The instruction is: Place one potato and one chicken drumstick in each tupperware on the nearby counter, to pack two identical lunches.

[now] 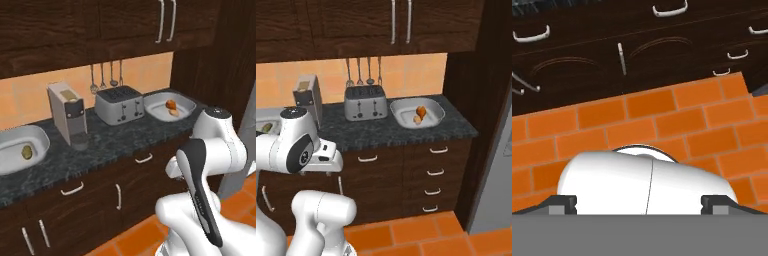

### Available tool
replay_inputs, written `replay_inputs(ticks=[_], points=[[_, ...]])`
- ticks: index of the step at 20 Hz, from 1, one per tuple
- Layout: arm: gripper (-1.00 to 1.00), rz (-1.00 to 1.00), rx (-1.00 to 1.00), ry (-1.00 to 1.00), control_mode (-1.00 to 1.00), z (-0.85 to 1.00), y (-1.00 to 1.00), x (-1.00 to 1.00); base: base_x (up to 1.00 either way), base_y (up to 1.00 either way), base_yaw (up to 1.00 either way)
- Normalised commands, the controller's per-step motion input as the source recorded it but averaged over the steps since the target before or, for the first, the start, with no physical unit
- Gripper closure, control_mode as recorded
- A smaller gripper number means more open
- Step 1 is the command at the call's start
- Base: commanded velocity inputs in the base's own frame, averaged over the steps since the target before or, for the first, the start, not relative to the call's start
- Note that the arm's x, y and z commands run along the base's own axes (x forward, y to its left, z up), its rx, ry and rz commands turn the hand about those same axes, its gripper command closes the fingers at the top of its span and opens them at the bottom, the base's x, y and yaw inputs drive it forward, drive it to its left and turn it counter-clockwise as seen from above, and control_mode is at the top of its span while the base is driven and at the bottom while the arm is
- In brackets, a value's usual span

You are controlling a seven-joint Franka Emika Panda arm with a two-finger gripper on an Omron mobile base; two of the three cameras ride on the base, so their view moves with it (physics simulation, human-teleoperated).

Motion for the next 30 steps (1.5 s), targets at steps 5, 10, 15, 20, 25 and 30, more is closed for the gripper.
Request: replay_inputs(ticks=[5, 10, 15, 20, 25, 30], points=[[-1.00, 0.00, 0.00, 0.00, 1.00, 0.00, 0.00, 0.00, 0.00, -1.00, -0.07], [-1.00, 0.00, 0.00, 0.00, 1.00, 0.00, 0.00, 0.00, 0.04, -1.00, 0.08], [-1.00, 0.00, 0.00, 0.00, 1.00, 0.00, 0.00, 0.00, 0.25, -1.00, 0.12], [-1.00, 0.00, 0.00, 0.00, 1.00, 0.00, 0.00, 0.00, 0.18, -1.00, 0.12], [-1.00, 0.00, 0.00, 0.00, 1.00, 0.00, 0.00, 0.00, 0.03, -1.00, 0.16], [-1.00, 0.00, 0.00, 0.00, 1.00, 0.00, 0.00, 0.00, 0.16, -1.00, 0.22]])
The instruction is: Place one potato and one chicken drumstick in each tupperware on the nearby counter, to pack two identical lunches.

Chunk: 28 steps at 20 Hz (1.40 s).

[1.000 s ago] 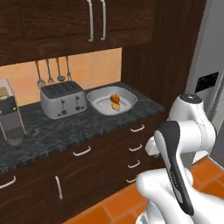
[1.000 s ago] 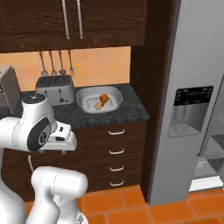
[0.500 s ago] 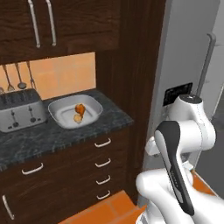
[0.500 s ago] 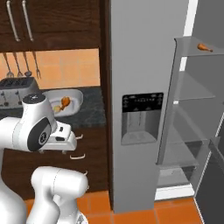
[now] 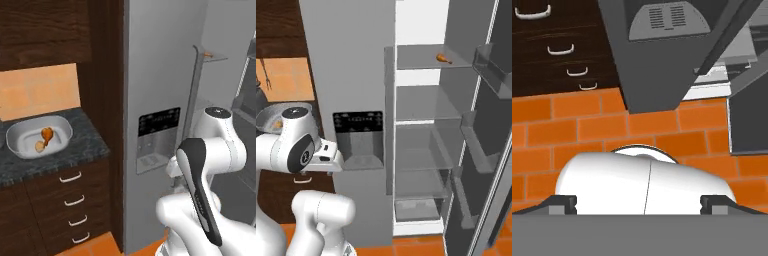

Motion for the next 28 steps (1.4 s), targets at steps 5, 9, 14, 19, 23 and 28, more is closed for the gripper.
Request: replay_inputs(ticks=[5, 9, 14, 19, 23, 28], points=[[-1.00, 0.00, 0.00, 0.00, 1.00, 0.00, 0.00, 0.00, 0.38, -0.96, 0.28], [-1.00, 0.00, 0.00, 0.00, 1.00, 0.00, 0.00, 0.00, 0.23, -0.75, 0.24], [-1.00, 0.00, 0.00, 0.00, 1.00, 0.00, 0.00, 0.00, 0.30, -0.56, -0.04], [-1.00, 0.00, 0.00, 0.00, 1.00, 0.00, 0.00, 0.00, 0.68, -0.11, -0.10], [-1.00, 0.00, 0.00, 0.00, 1.00, 0.00, 0.00, 0.00, 0.36, -0.06, -0.13], [-1.00, 0.00, 0.00, 0.00, 1.00, 0.00, 0.00, 0.00, 0.08, -0.18, -0.19]])
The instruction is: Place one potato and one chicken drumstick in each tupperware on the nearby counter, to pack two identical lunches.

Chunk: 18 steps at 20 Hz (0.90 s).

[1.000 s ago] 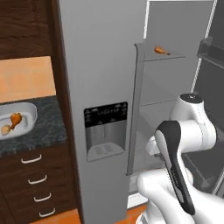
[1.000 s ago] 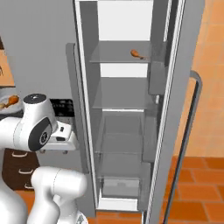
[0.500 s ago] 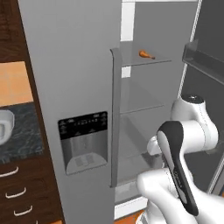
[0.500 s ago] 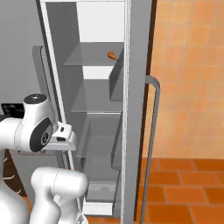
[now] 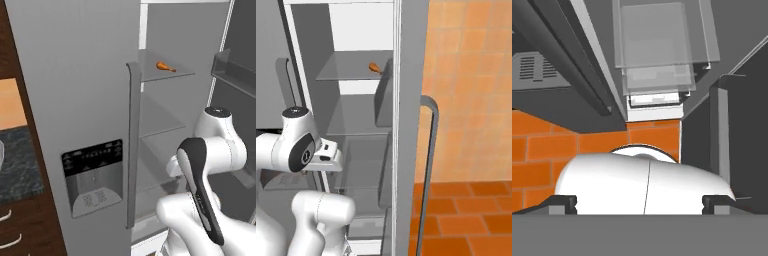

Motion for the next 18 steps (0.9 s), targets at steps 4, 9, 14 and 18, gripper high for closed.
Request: replay_inputs(ticks=[4, 9, 14, 18], points=[[-1.00, 0.00, 0.00, 0.00, 1.00, 0.00, 0.00, 0.00, 0.33, -0.46, -0.06], [-1.00, 0.00, 0.00, 0.00, 1.00, 0.00, 0.00, 0.00, 0.31, -0.43, 0.00], [-1.00, 0.00, 0.00, 0.00, 1.00, 0.00, 0.00, 0.00, 0.15, -0.14, 0.01], [-1.00, 0.00, 0.00, 0.00, 1.00, 0.00, 0.00, 0.00, 0.54, 0.00, 0.16]])
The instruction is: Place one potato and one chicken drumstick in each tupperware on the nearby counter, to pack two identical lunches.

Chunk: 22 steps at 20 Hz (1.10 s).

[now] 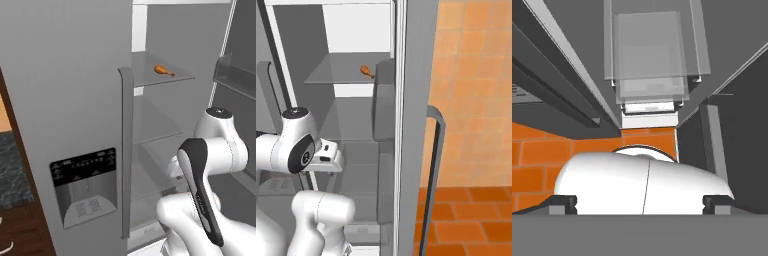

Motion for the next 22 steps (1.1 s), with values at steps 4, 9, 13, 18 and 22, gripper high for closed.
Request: replay_inputs(ticks=[4, 9, 13, 18, 22], points=[[-1.00, 0.00, 0.00, 0.00, 1.00, 0.00, 0.00, 0.00, 0.51, -0.04, 0.20], [-1.00, 0.00, 0.00, 0.00, 1.00, 0.00, 0.00, 0.00, 0.00, 0.00, 0.00], [-1.00, 0.01, -0.07, -0.20, -1.00, 0.19, 0.00, -0.06, 0.00, 0.00, 0.00], [-1.00, 0.06, -0.16, -0.51, -1.00, 0.58, 0.00, 0.12, 0.00, 0.00, 0.00], [-1.00, 0.00, -0.04, -0.40, -1.00, 1.00, 0.00, 0.84, 0.00, 0.00, 0.00]])
